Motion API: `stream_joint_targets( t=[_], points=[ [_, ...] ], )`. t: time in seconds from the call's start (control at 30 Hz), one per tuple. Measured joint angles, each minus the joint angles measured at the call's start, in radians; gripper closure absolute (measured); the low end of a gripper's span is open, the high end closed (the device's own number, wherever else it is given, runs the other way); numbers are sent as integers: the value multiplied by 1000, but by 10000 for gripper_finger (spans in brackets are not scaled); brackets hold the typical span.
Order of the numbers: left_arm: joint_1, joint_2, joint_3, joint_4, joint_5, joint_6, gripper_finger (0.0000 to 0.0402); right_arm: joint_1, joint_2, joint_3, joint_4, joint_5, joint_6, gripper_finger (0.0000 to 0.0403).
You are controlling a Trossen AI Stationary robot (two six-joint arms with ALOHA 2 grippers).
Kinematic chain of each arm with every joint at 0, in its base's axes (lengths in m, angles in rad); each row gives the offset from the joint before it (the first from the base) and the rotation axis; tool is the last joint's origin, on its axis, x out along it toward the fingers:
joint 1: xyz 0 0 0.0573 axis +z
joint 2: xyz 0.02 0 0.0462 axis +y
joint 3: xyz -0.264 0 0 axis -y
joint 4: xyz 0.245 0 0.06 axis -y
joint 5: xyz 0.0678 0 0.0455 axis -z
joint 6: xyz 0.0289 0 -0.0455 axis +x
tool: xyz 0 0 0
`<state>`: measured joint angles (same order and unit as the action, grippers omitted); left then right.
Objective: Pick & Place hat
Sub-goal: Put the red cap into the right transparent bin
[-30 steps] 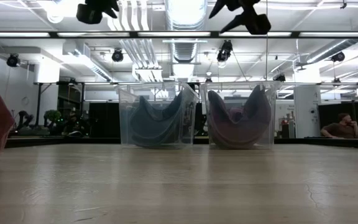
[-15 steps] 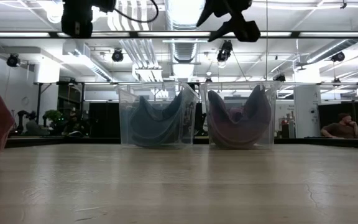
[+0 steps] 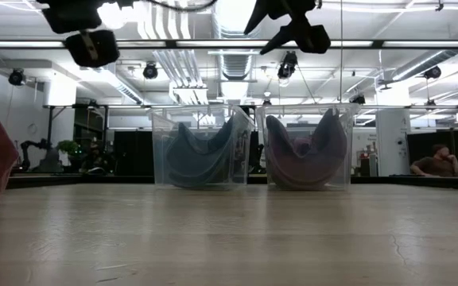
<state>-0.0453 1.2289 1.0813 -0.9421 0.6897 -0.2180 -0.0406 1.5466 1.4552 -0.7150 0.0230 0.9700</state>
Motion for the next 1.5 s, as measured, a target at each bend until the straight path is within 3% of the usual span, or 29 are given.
stream_joint_targets(
  t=[0.1,0.27,0.37,0.63,1.0,1.13,1.27,1.5],
  points=[
    [-63,5,-42,130,2,17,330,13,11,1,-1,9,21,215],
    [-99,21,-120,297,0,-112,330,58,20,1,13,55,67,216],
    [-118,26,-148,346,-53,-115,330,79,19,1,35,103,83,216],
    [-186,38,-149,401,-135,15,320,99,17,1,73,139,133,216],
    [-355,191,-147,453,-151,98,264,106,18,1,135,182,169,216],
    [-406,232,-145,453,-204,140,254,115,18,1,141,185,183,216],
    [-429,256,-145,451,-279,173,252,124,18,0,162,189,184,216],
    [-437,300,-145,411,-289,226,252,128,18,0,181,190,183,216]
  ],
)
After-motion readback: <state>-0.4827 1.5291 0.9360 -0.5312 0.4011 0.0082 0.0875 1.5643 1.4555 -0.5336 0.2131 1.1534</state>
